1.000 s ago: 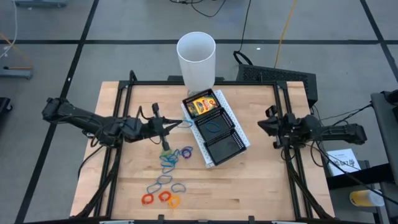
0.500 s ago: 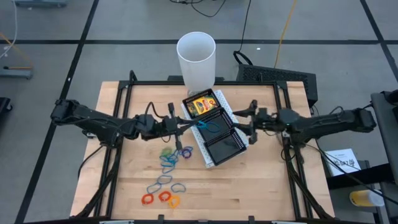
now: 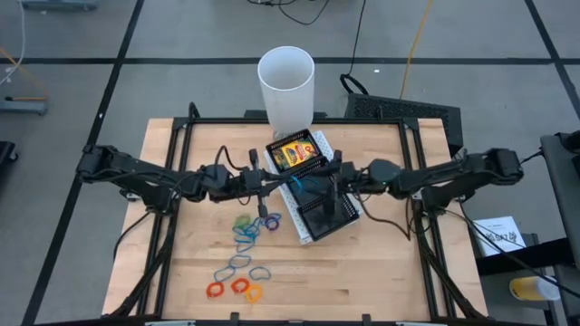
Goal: Pick & Place Office Desk Supplies
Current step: Put the blue rubber band into the middle black bin on the shelf
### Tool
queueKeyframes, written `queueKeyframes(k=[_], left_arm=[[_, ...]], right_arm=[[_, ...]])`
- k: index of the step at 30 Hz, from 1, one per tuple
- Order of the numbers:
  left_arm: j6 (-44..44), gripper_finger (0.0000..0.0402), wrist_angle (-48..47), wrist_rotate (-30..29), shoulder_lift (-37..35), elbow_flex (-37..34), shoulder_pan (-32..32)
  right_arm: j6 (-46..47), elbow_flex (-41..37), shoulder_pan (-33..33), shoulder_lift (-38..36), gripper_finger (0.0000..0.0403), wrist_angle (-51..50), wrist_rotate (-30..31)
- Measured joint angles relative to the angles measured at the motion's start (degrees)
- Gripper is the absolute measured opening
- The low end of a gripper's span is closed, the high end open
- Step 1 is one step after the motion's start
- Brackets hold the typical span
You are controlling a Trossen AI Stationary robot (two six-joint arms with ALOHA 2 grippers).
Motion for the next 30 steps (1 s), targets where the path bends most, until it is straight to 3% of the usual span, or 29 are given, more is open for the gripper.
queueKeyframes(k=[15, 20, 26, 30], left_arm=[[-0.38, 0.0005, -1.54, 0.23, 0.00, 0.00, 0.00], [-0.47, 0.0003, -1.64, 0.19, 0.00, 0.00, 0.01], [-0.62, 0.0008, -1.75, 0.12, 0.00, 0.00, 0.00], [-1.07, 0.0004, -1.70, 0.06, 0.00, 0.00, 0.00]], right_arm=[[-0.48, 3.60, 0.16, 6.69, 0.0182, 3.12, 0.00], [-0.48, 3.60, 0.16, 6.66, 0.0128, 2.86, -0.02], [-3.17, 3.60, 0.16, 6.30, 0.0020, 2.73, -2.49], [-3.67, 3.60, 0.16, 6.31, 0.0009, 2.65, -2.89]])
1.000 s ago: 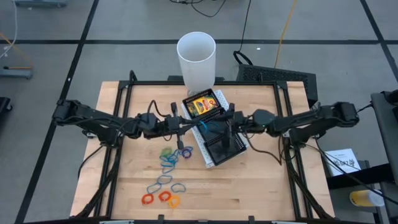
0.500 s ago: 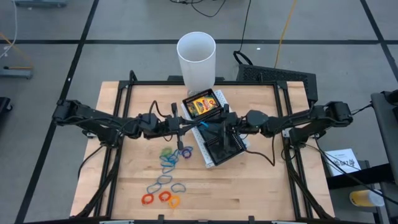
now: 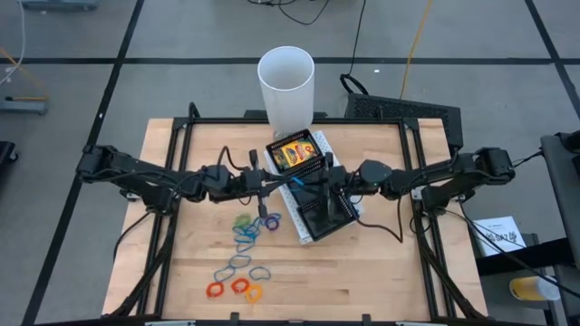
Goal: Pick & Place Office Desk Supplies
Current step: Put the blue rubber band into the middle black bin on the shelf
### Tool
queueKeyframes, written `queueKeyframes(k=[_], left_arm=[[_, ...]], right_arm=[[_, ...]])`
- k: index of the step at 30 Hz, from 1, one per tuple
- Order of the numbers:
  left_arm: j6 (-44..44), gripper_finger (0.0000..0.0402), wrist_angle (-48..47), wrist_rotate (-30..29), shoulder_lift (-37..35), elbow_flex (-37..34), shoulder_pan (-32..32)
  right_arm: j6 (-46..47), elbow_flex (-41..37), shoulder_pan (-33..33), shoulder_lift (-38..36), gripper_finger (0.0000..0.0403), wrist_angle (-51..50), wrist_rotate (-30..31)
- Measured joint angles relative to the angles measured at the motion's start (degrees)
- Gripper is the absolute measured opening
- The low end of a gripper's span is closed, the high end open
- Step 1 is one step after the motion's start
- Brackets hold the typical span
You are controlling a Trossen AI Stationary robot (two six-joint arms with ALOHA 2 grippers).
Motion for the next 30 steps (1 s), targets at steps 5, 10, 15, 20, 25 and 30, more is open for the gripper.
queueKeyframes(k=[5, 10, 15, 20, 25, 30], left_arm=[[-3.49, 0.0057, -1.00, -6.07, -0.75, 0.00, -0.37], [-4.28, 0.0146, -6.57, -12.48, -4.68, 0.02, -2.47], [-3.63, 0.0208, -16.37, -13.66, -10.23, 0.02, -4.79], [-11.69, 0.0233, -23.00, -13.57, -12.33, 0.02, -5.35], [-14.04, 0.0237, -24.14, -13.52, -11.16, 0.03, -5.37], [-14.59, 0.0237, -24.56, -13.50, -9.99, 0.00, -5.30]], right_arm=[[-0.23, 0.00, -0.02, -0.51, 0.0003, -1.78, -0.05], [-0.72, 0.04, -0.26, -4.49, 0.0002, -9.61, 0.02], [-0.50, 0.03, -0.31, -10.09, 0.0002, -22.21, 0.09], [-0.70, 0.00, -0.31, -13.32, 0.0001, -29.67, 2.04], [-0.87, 0.00, -0.72, -13.68, 0.0007, -32.21, 4.84], [-0.87, 0.00, -0.87, -13.64, 0.0051, -32.89, 4.91]])
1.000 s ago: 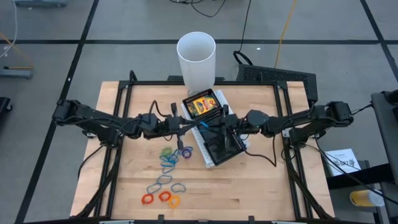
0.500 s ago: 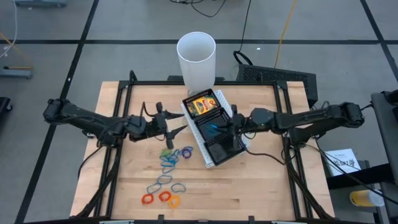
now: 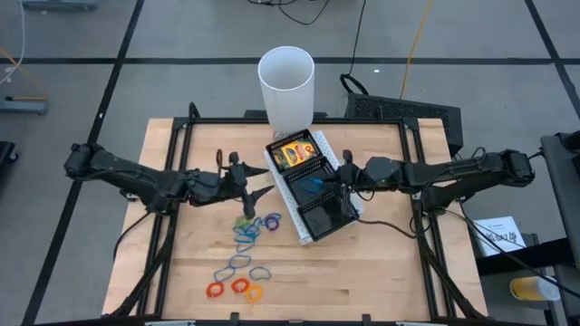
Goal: Pick & Place Office Desk Supplies
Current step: Put the blue rubber band into the middle black bin on the shelf
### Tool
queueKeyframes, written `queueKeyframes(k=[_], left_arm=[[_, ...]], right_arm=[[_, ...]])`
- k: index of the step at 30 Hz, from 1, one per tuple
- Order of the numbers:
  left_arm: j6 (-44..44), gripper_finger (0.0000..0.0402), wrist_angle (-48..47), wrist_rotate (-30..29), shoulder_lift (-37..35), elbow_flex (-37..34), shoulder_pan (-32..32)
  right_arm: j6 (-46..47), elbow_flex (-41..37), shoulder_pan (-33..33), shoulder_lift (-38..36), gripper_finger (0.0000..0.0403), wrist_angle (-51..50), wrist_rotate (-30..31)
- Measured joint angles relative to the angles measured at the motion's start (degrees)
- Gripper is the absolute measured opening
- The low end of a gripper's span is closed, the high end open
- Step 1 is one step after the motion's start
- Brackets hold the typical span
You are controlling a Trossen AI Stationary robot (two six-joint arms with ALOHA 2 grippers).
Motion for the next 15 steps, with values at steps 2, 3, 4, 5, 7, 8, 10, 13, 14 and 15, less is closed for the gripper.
queueKeyframes(k=[2, 3, 4, 5, 7, 8, 10, 13, 14, 15], left_arm=[[-0.02, 0.0237, -0.23, -0.20, 0.28, 0.06, 0.10], [-0.02, 0.0237, -0.49, -0.17, 0.39, -0.05, 0.10], [-0.01, 0.0237, -0.47, -0.16, 0.42, -0.07, 0.10], [-0.02, 0.0237, -0.35, -0.19, 0.38, -0.07, 0.12], [-0.02, 0.0237, -0.26, -0.20, 0.29, -0.07, 0.16], [-0.01, 0.0237, -0.30, -0.14, 0.32, -0.07, 0.16], [0.00, 0.0237, -0.41, 0.03, 0.35, -0.07, 0.16], [0.00, 0.0237, -0.30, 0.03, 0.35, -0.07, 0.16], [0.00, 0.0237, -0.37, 0.04, 0.35, -0.06, 0.16], [0.00, 0.0237, -0.39, 0.04, 0.35, -0.07, 0.16]], right_arm=[[0.63, -0.02, 0.00, -0.01, 0.0075, -0.01, 0.00], [1.45, -0.02, 0.00, -0.03, 0.0088, 0.11, 0.04], [2.32, -0.02, -0.01, -0.04, 0.0100, 0.19, 0.07], [2.98, -0.02, -0.04, -0.04, 0.0112, 0.24, 0.11], [3.15, -0.02, -0.04, -0.40, 0.0132, 0.14, 0.11], [3.09, -0.06, -0.04, -0.76, 0.0140, -0.06, 0.05], [3.08, -0.07, -0.02, -1.58, 0.0154, 0.43, 0.01], [3.08, -0.07, -0.02, -2.03, 0.0170, -0.65, -0.14], [3.08, -0.07, -0.02, -1.98, 0.0175, -1.57, -0.20], [3.08, -0.07, -0.02, -1.92, 0.0179, -2.67, -0.28]])
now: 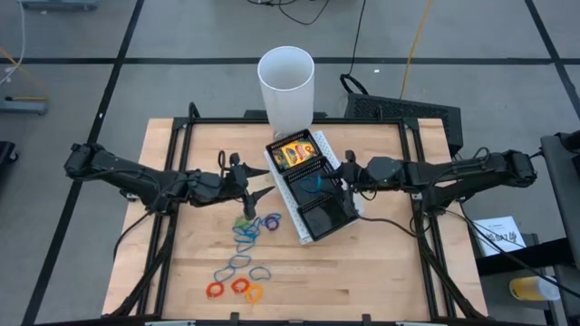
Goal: Pick & Place Office Desk Supplies
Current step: Put the blue rubber band into the middle black bin on the shelf
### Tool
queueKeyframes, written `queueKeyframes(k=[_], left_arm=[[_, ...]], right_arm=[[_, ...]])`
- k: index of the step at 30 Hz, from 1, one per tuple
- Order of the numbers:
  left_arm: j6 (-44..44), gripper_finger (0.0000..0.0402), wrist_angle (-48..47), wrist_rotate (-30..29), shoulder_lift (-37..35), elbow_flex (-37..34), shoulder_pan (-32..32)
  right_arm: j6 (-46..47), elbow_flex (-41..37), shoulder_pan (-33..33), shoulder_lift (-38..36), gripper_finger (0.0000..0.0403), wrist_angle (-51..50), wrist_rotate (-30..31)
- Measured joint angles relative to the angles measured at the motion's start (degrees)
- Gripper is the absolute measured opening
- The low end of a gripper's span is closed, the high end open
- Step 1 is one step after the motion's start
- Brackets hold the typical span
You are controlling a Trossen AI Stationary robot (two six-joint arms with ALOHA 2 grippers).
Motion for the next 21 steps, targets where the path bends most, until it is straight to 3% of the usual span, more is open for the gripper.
queueKeyframes(k=[7, 14, 21], left_arm=[[-0.19, 0.0237, 0.11, -0.02, 0.00, 0.02, 0.00], [-3.43, 0.0237, -3.30, 3.12, 0.00, 0.07, 0.00], [-15.30, 0.0237, -18.90, 12.84, 1.31, 0.09, -0.33]], right_arm=[[1.80, 0.00, -0.35, -0.51, 0.0190, -0.53, 4.55], [1.42, 0.00, 0.42, -1.03, 0.0182, 2.00, -2.26], [-1.81, 0.00, 2.65, -3.46, 0.0182, 2.11, -7.73]])
